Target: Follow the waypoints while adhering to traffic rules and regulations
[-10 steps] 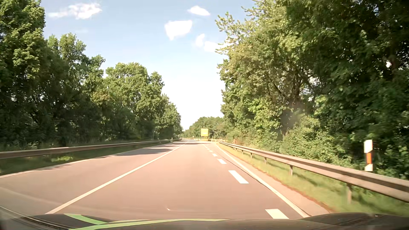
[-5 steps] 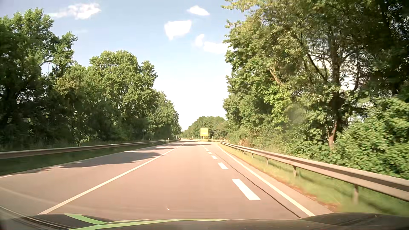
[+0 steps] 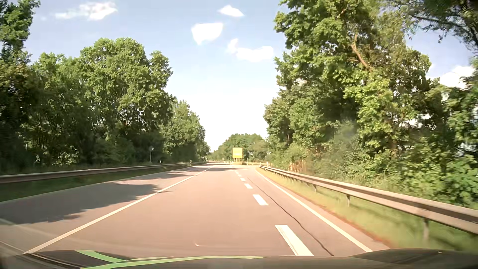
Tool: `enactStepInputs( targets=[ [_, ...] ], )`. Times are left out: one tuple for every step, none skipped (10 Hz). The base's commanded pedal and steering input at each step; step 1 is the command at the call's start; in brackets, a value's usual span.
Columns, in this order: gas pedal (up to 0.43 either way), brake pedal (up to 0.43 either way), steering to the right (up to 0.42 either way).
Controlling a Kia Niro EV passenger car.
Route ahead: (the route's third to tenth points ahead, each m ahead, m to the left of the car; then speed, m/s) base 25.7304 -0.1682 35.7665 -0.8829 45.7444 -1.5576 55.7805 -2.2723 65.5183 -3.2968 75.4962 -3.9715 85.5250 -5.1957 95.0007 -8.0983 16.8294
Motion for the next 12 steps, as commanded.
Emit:
enactStepInputs(
  targets=[
    [0.0,0.061,0.003],
    [0.0,0.073,0.003],
    [0.0,0.073,0.003],
    [0.0,0.073,0.003],
    [0.0,0.079,0.003],
    [0.0,0.085,0.004],
    [0.0,0.085,0.003],
    [0.0,0.091,0.003],
    [0.0,0.098,0.004],
    [0.0,0.104,0.004],
    [0.0,0.11,0.004],
    [0.0,0.11,0.004]
  ],
)
